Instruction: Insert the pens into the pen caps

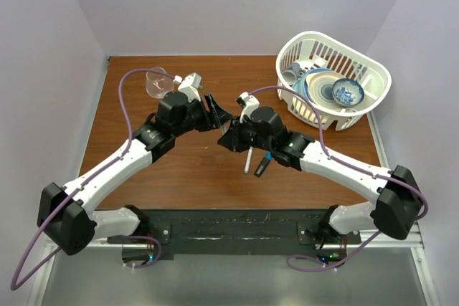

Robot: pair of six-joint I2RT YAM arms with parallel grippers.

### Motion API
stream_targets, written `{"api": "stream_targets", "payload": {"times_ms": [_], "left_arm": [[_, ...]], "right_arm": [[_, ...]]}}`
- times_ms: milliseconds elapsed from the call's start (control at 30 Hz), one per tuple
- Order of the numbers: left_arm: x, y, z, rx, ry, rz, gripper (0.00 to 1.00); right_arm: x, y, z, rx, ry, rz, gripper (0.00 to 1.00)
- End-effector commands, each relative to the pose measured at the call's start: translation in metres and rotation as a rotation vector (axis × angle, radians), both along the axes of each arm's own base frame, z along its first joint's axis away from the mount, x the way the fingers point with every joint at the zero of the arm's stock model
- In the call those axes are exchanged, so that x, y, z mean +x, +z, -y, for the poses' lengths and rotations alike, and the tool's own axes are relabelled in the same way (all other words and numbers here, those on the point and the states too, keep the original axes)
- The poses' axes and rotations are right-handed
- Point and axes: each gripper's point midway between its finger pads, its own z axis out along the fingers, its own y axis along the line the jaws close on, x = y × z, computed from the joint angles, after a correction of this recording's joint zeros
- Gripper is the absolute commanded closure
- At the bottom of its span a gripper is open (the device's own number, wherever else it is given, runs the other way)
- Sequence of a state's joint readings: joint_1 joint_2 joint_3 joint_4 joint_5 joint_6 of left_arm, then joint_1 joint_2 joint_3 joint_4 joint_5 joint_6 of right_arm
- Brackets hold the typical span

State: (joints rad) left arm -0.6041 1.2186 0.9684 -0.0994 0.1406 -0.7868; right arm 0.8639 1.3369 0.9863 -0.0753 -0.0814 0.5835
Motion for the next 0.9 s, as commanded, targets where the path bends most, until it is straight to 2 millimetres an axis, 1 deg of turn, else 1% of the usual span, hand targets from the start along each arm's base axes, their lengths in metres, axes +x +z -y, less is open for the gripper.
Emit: {"api": "stream_targets", "payload": {"times_ms": [0, 33, 67, 100, 133, 167, 200, 233, 267, 300, 333, 400, 433, 500, 533, 567, 600, 633, 700, 733, 767, 800, 867], "left_arm": [[0.023, 0.023, -0.019, 0.099, 0.076, 0.093, 0.31], [0.034, 0.028, -0.020, 0.125, 0.092, 0.100, 0.30], [0.039, 0.028, -0.023, 0.151, 0.097, 0.102, 0.29], [0.046, 0.023, -0.031, 0.208, 0.101, 0.099, 0.29], [0.059, 0.025, -0.032, 0.235, 0.109, 0.103, 0.31], [0.066, 0.024, -0.035, 0.261, 0.115, 0.105, 0.32], [0.079, 0.018, -0.050, 0.323, 0.148, 0.105, 0.34], [0.093, 0.015, -0.053, 0.350, 0.163, 0.100, 0.37], [0.101, 0.013, -0.058, 0.377, 0.180, 0.099, 0.38], [0.113, 0.010, -0.071, 0.418, 0.213, 0.100, 0.39], [0.127, 0.006, -0.073, 0.442, 0.225, 0.098, 0.39], [0.145, 0.003, -0.082, 0.502, 0.246, 0.121, 0.41], [0.157, -0.001, -0.080, 0.525, 0.243, 0.126, 0.41], [0.172, -0.004, -0.079, 0.578, 0.233, 0.157, 0.43], [0.185, -0.010, -0.075, 0.599, 0.230, 0.156, 0.43], [0.192, -0.014, -0.075, 0.616, 0.230, 0.158, 0.44], [0.200, -0.018, -0.079, 0.660, 0.243, 0.163, 0.45], [0.213, -0.029, -0.077, 0.686, 0.247, 0.154, 0.46], [0.225, -0.044, -0.085, 0.763, 0.277, 0.135, 0.46], [0.235, -0.060, -0.084, 0.792, 0.277, 0.118, 0.46], [0.240, -0.068, -0.085, 0.820, 0.275, 0.111, 0.46], [0.249, -0.082, -0.087, 0.852, 0.287, 0.097, 0.46], [0.259, -0.091, -0.086, 0.884, 0.284, 0.107, 0.47]], "right_arm": [[0.008, 0.015, 0.016, -0.003, -0.090, 0.050, 1.00], [0.008, 0.015, 0.019, -0.010, -0.103, 0.052, 1.00], [0.011, 0.017, 0.026, -0.019, -0.135, 0.066, 1.00], [0.011, 0.013, 0.032, -0.040, -0.155, 0.056, 1.00], [0.011, 0.011, 0.036, -0.054, -0.172, 0.054, 1.00], [0.010, 0.012, 0.042, -0.069, -0.183, 0.057, 1.00], [0.011, 0.013, 0.045, -0.077, -0.193, 0.063, 1.00], [0.011, 0.012, 0.048, -0.084, -0.201, 0.065, 1.00], [0.010, 0.013, 0.051, -0.095, -0.205, 0.068, 1.00], [0.011, 0.018, 0.056, -0.096, -0.220, 0.085, 1.00], [0.012, 0.022, 0.058, -0.097, -0.228, 0.095, 1.00], [0.012, 0.029, 0.062, -0.102, -0.233, 0.116, 1.00], [0.011, 0.030, 0.063, -0.107, -0.228, 0.121, 1.00], [0.011, 0.034, 0.066, -0.118, -0.228, 0.134, 1.00], [0.012, 0.036, 0.067, -0.120, -0.232, 0.141, 1.00], [0.012, 0.036, 0.068, -0.123, -0.233, 0.146, 1.00], [0.012, 0.037, 0.068, -0.125, -0.232, 0.150, 1.00], [0.013, 0.038, 0.069, -0.126, -0.238, 0.153, 1.00], [0.013, 0.042, 0.069, -0.122, -0.237, 0.160, 1.00], [0.013, 0.044, 0.069, -0.118, -0.234, 0.162, 1.00], [0.012, 0.045, 0.069, -0.118, -0.229, 0.166, 1.00], [0.012, 0.045, 0.069, -0.120, -0.227, 0.166, 1.00], [0.012, 0.048, 0.071, -0.126, -0.226, 0.175, 1.00]]}}
